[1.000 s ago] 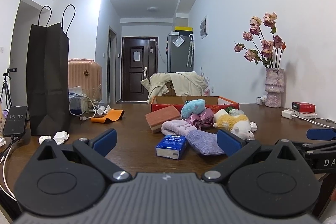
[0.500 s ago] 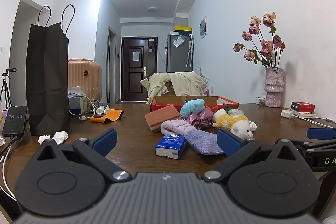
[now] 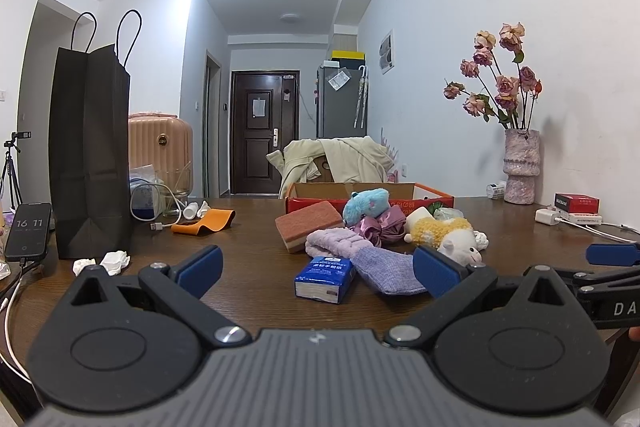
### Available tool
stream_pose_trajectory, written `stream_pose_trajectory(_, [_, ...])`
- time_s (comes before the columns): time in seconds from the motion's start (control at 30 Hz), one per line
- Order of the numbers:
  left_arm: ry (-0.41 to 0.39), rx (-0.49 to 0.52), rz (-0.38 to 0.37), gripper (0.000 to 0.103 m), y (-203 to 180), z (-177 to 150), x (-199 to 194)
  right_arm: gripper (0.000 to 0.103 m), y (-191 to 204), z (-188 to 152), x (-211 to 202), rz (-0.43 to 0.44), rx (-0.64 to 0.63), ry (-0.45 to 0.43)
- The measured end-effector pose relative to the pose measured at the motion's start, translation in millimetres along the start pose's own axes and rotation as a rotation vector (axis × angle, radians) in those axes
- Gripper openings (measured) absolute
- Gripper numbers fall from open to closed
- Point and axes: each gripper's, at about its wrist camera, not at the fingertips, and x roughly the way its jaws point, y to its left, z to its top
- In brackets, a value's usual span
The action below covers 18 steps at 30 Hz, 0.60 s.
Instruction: Organize soft objects
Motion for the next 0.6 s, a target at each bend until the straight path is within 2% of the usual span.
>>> stream_pose_trajectory(0.1, [0.0,-0.001,-0.003,0.103,-0.3,0.0,-0.4,0.103,-1.8,-0.1,-0.7,-0.016,0.005,0.001])
stream_pose_trajectory(0.37, [-0.002,0.003,-0.006,0.103,-1.8,-1.8,-0.4,0.103,-1.9,-0.5,-1.9,0.02,0.009,-0.019])
stream_pose_trajectory(0.6, [0.004,0.003,-0.013,0.103,0.5,-2.5,0.6,0.103,-2.5,-1.7,2.6,0.043,0.03,0.018])
